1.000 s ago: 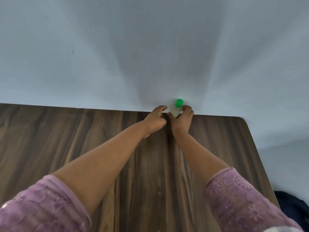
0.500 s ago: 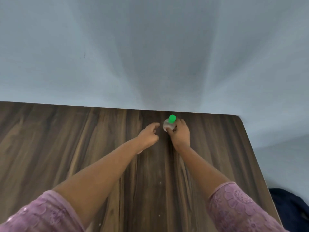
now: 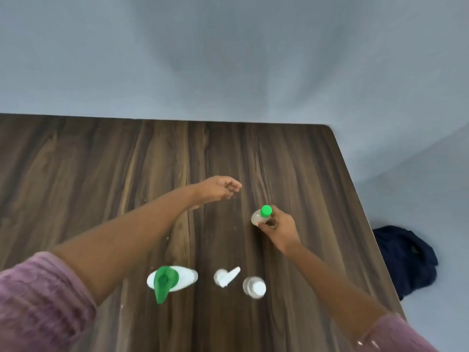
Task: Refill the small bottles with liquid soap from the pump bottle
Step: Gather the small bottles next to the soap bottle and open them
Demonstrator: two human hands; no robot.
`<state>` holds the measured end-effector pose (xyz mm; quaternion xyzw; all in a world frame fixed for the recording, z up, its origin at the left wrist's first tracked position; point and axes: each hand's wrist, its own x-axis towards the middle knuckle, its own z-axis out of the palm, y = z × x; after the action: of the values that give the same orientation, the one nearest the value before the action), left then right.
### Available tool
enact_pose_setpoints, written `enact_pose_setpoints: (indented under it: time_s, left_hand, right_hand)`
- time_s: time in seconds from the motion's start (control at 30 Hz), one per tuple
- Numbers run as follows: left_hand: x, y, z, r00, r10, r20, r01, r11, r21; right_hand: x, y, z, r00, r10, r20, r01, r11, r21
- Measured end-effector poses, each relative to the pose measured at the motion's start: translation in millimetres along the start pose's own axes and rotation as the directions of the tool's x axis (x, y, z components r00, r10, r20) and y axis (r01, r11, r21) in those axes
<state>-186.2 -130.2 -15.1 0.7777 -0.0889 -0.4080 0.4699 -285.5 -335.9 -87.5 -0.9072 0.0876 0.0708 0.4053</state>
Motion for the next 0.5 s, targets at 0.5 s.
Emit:
enact_pose_setpoints:
  time_s: [0.5]
  left_hand:
    - [-58, -176, 0, 0.959, 0.157, -0.235, -0.277, 0.687, -0.672]
  right_hand:
    - [-181, 79, 50, 0.888, -0.222, -0.404, 0.255, 0.966, 0.030]
